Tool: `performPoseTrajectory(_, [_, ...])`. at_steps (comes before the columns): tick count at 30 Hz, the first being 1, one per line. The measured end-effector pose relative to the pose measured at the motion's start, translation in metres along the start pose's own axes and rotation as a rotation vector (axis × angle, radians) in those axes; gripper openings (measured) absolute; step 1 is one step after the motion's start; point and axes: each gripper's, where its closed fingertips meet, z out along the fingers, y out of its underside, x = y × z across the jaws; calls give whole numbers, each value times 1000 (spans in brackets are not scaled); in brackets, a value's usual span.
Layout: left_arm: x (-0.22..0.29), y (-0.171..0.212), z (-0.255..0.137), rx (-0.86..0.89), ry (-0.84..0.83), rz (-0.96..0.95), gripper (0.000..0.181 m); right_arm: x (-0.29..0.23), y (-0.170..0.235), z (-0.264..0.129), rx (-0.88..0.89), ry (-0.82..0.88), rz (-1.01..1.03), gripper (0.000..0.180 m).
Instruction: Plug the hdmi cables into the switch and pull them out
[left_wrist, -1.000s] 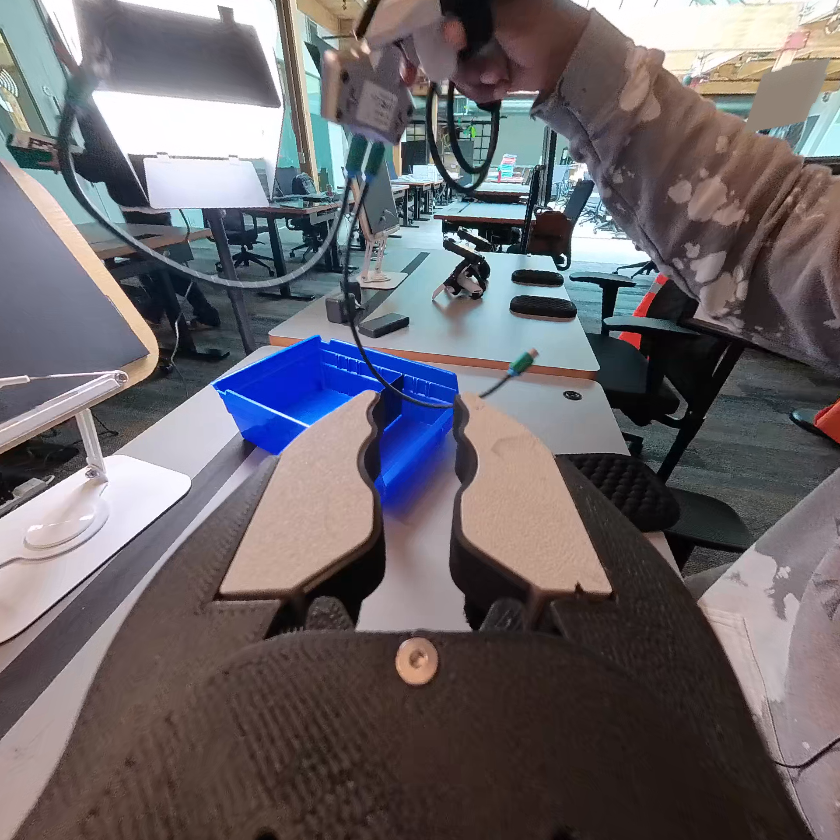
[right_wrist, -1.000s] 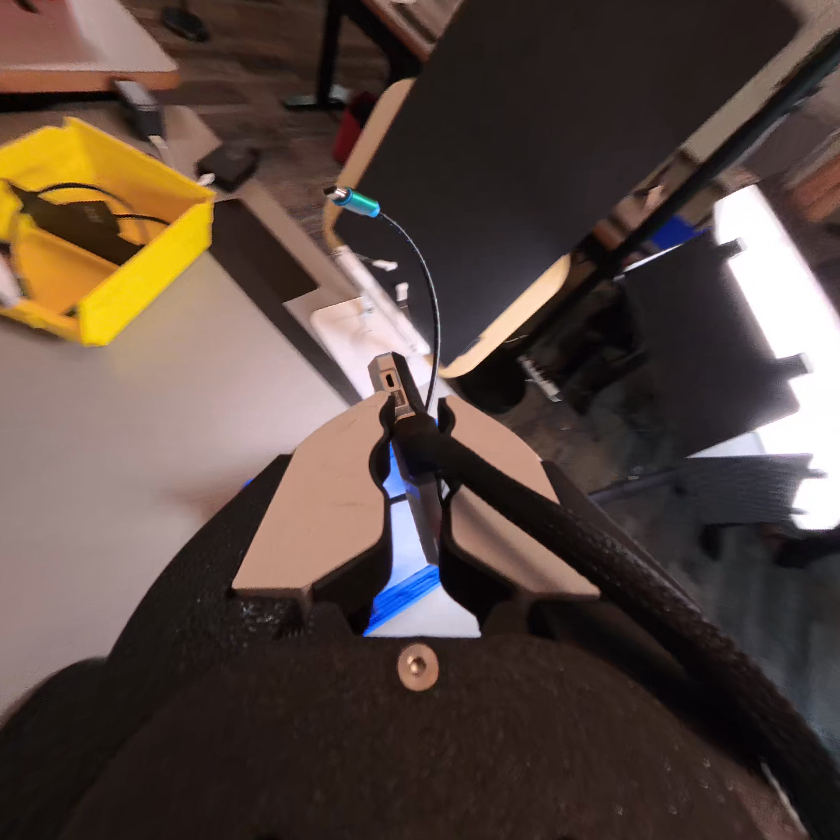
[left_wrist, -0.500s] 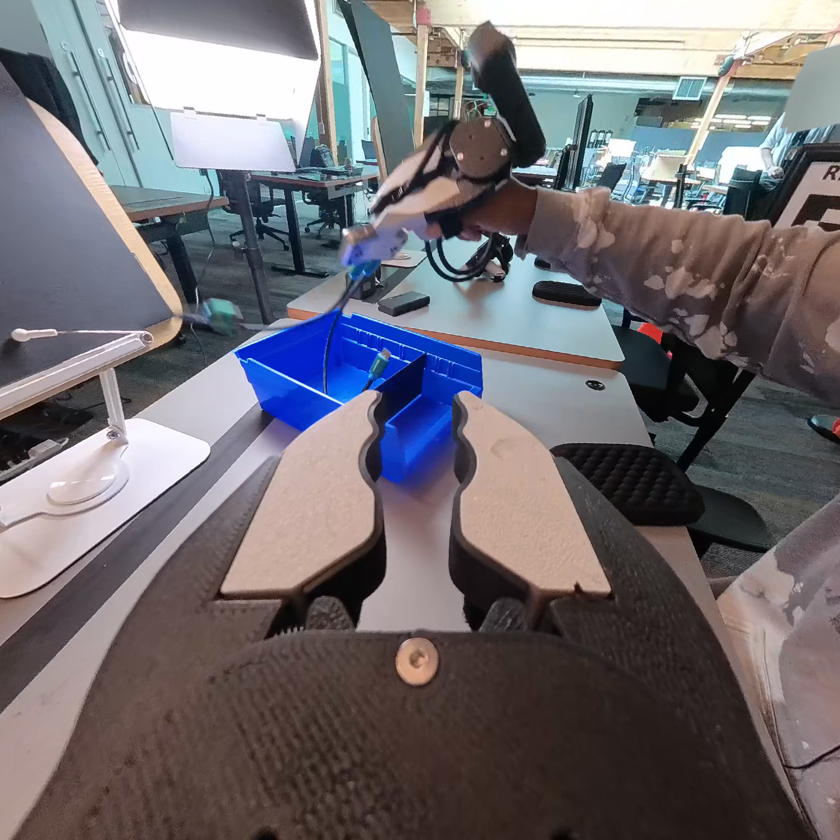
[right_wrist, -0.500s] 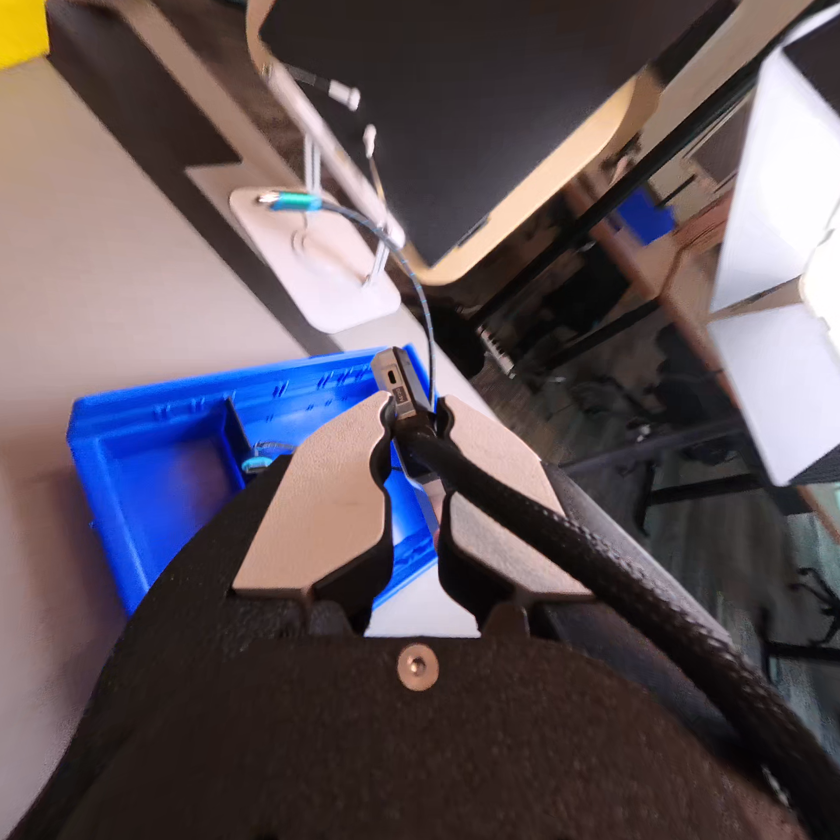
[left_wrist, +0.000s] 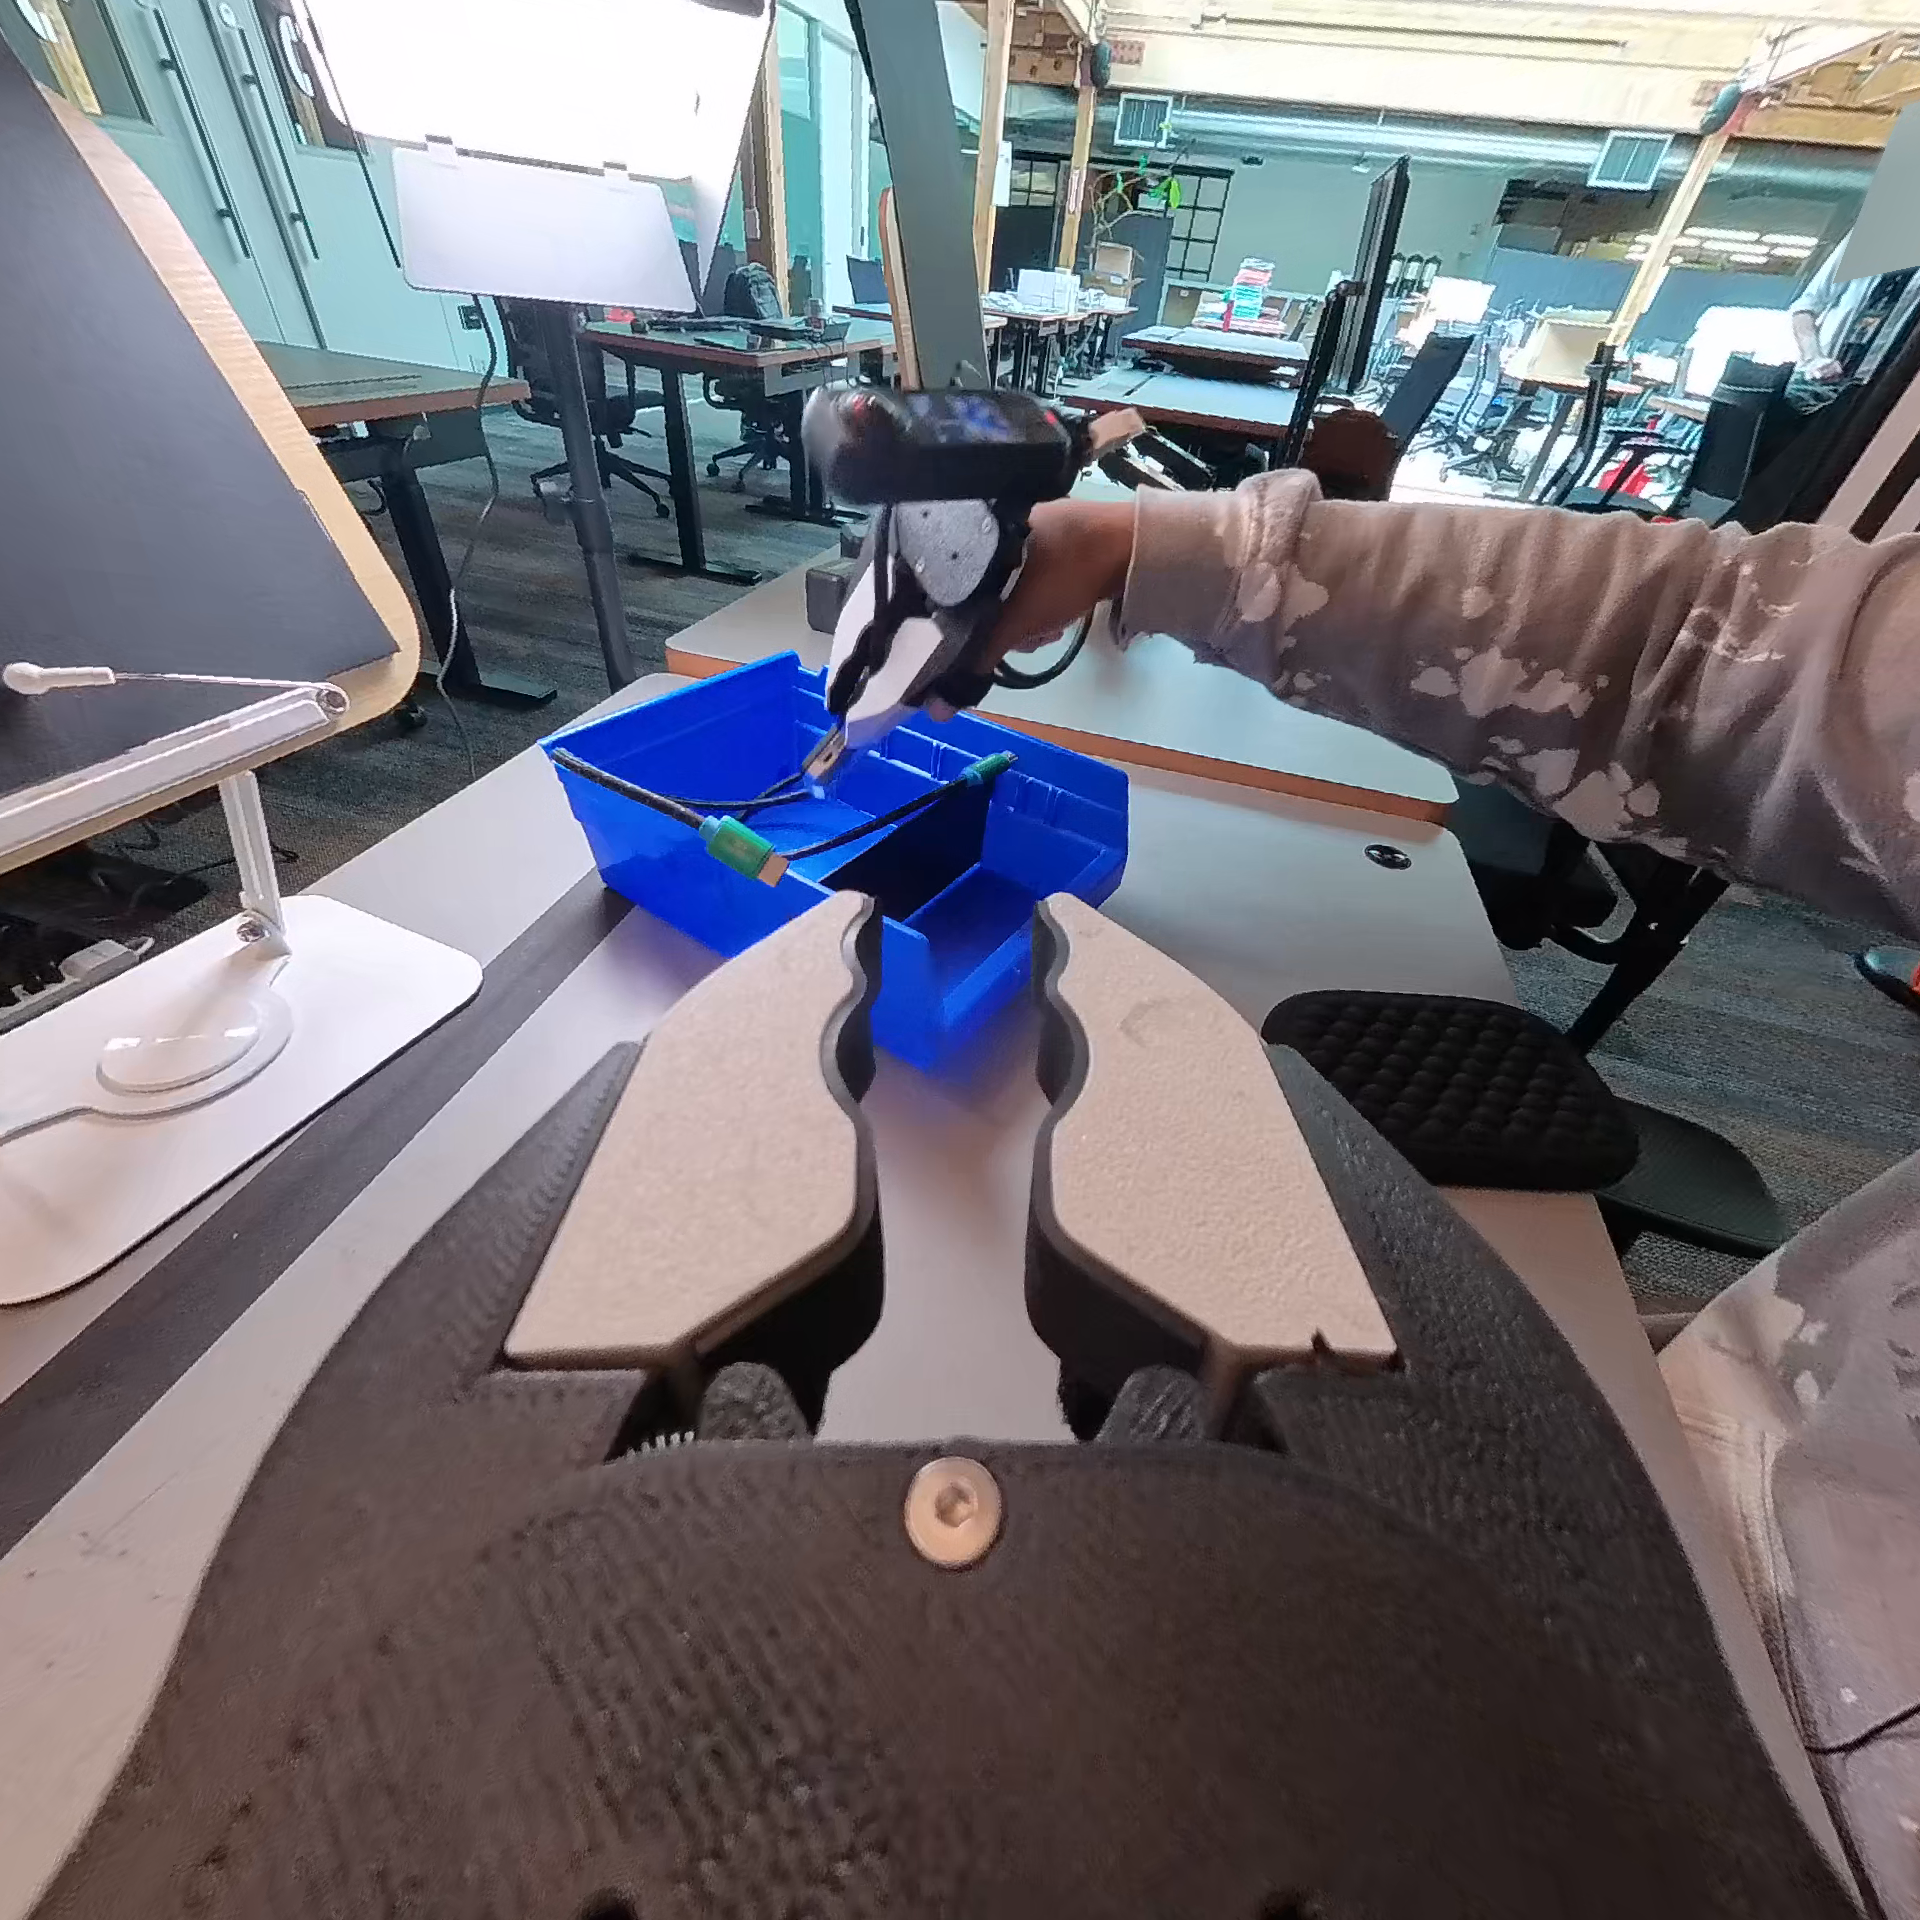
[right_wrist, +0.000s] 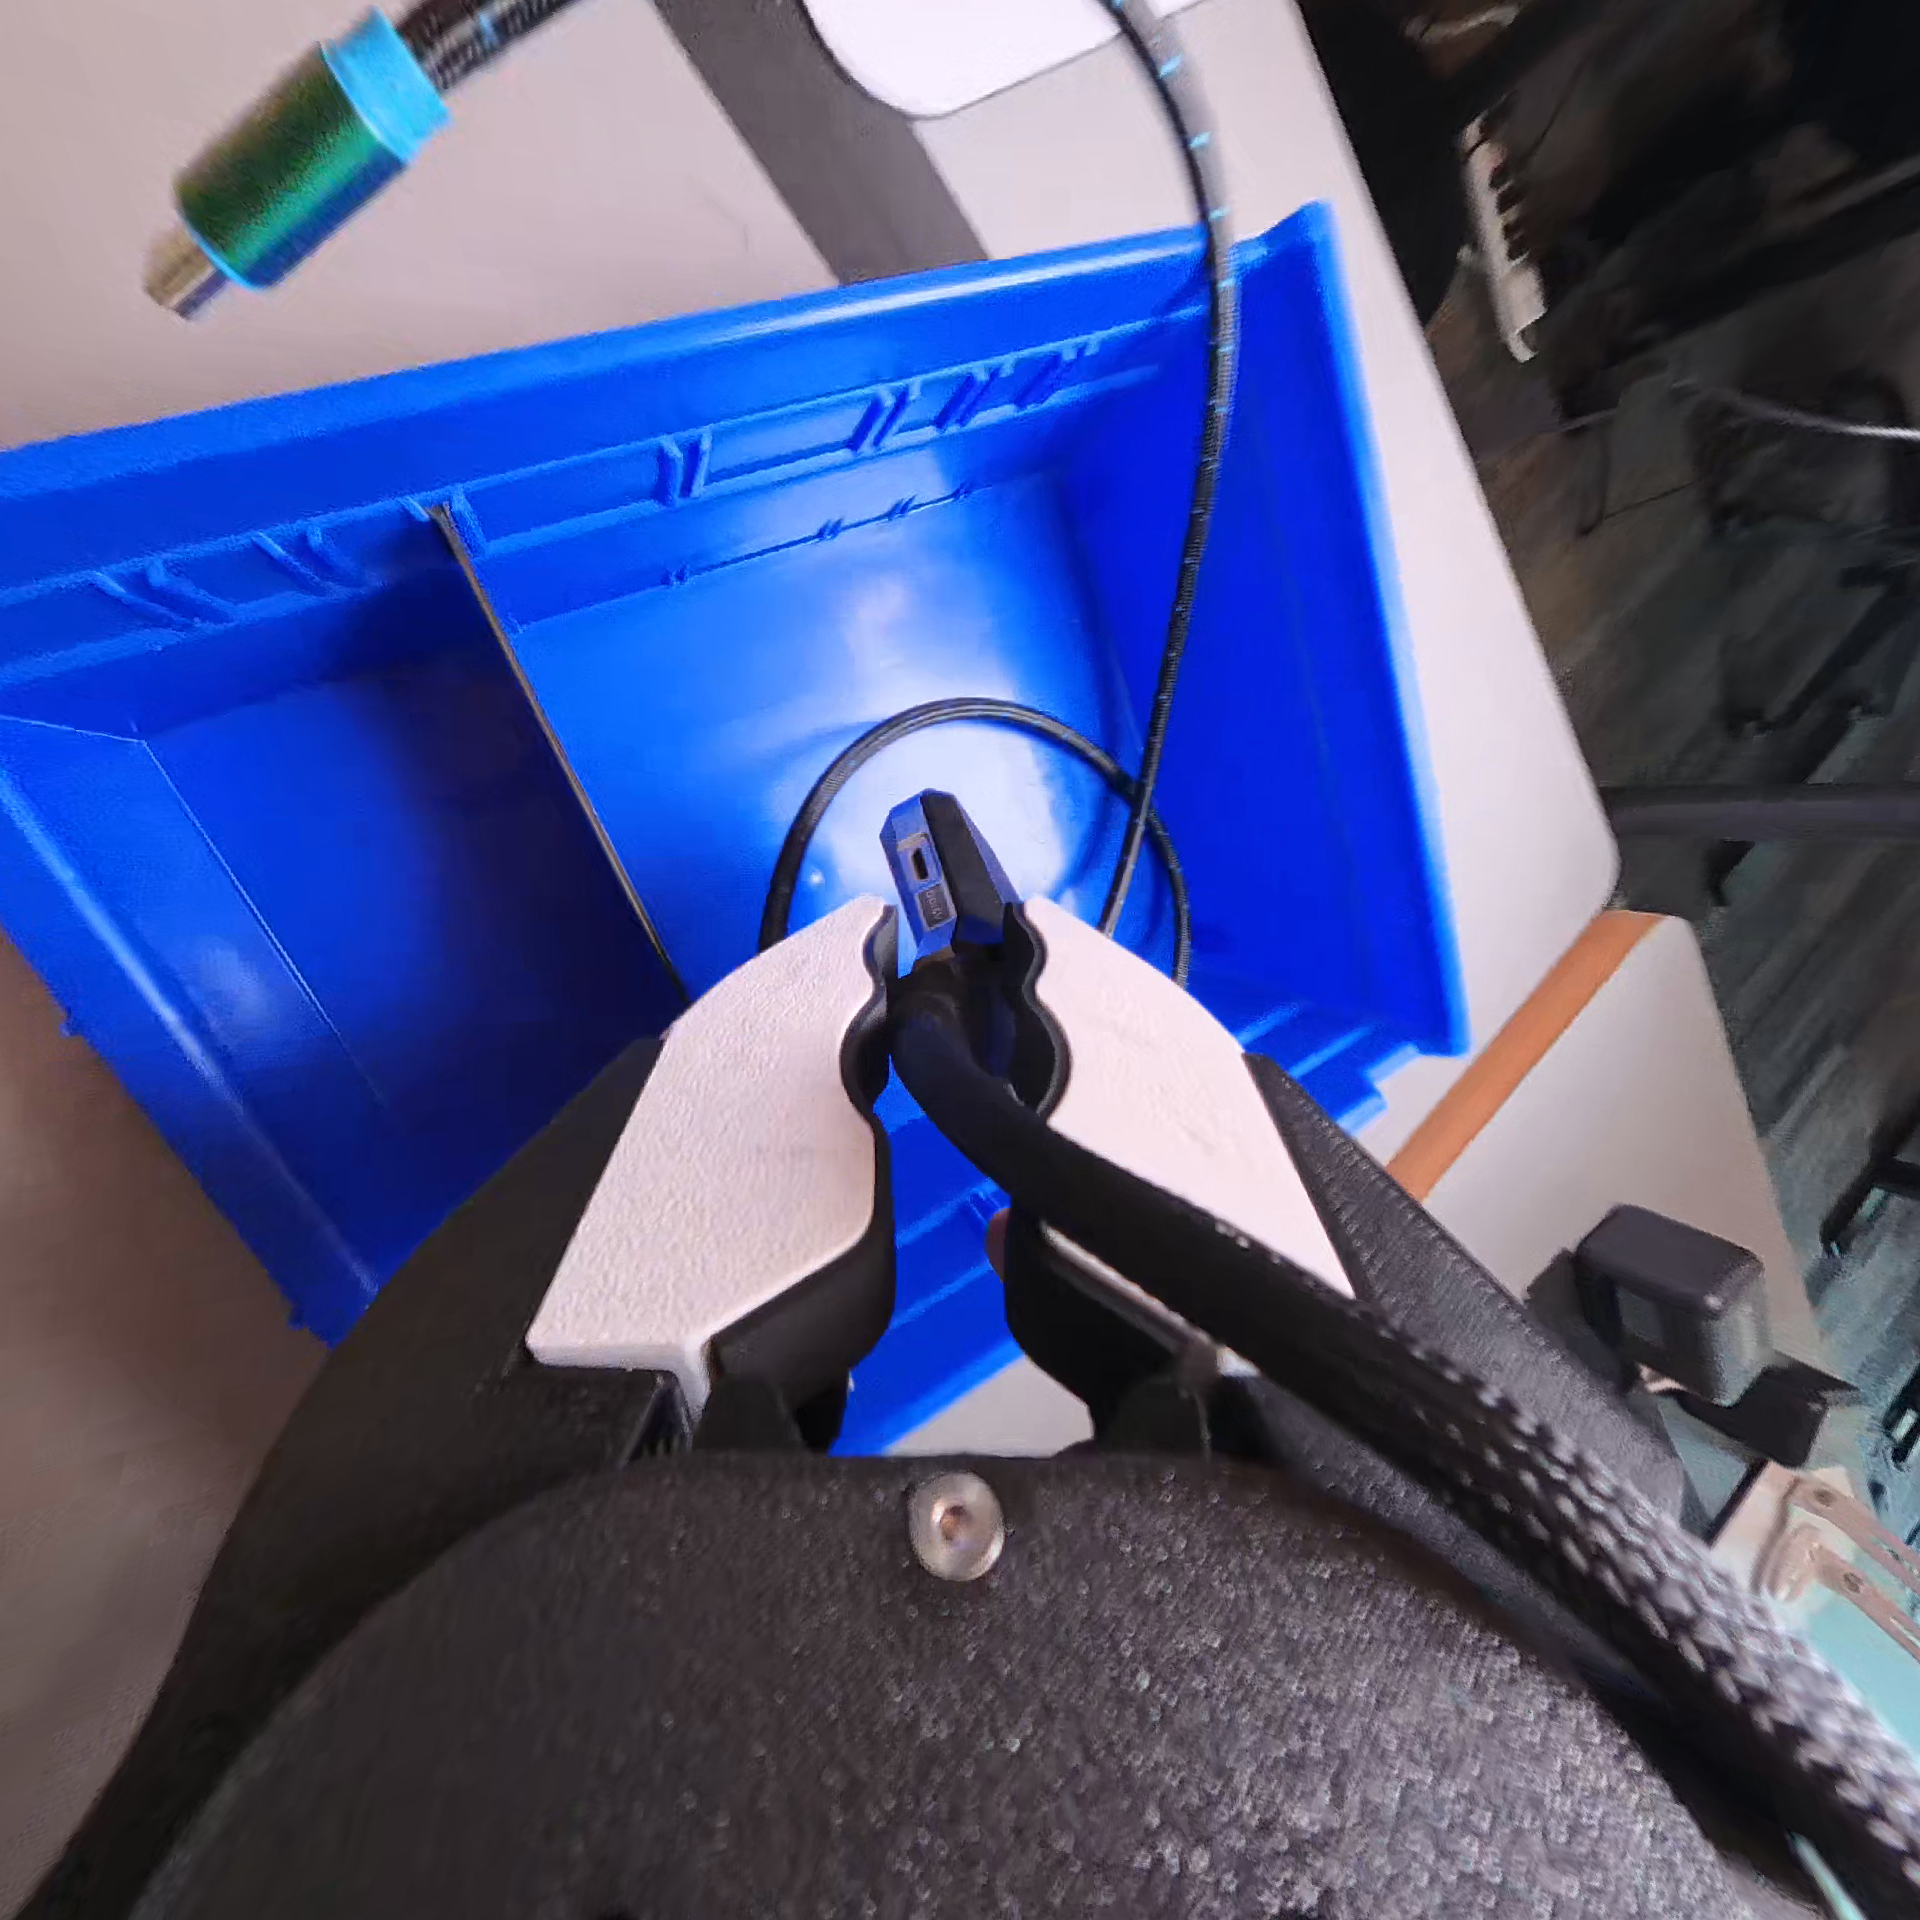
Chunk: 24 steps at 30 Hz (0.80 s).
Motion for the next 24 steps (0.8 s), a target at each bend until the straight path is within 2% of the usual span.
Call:
performPoseTrajectory(4, [-3, 3, 0, -14, -16, 8, 27, -29, -5, 31, -95, -67, -72, 22])
performPoseTrajectory(7, [-4, 3, -2, -13, -23, 9, 28, -42, -7, 38, -154, -82, -111, 21])
performPoseTrajectory(11, [-9, 3, -4, -10, -31, 0, 28, -54, -13, 21, -167, -183, -96, 26])
performPoseTrajectory(14, [-11, 5, -3, -15, -33, -7, 28, -66, -5, 4, -244, -299, -153, 36])
performPoseTrajectory(17, [-12, 8, -1, -28, -39, -5, 28, -77, -3, -14, -302, -424, -187, 38])
performPoseTrajectory(24, [-17, 17, 2, -55, -52, -9, 28, -82, 6, -44, -571, -611, -297, 39])
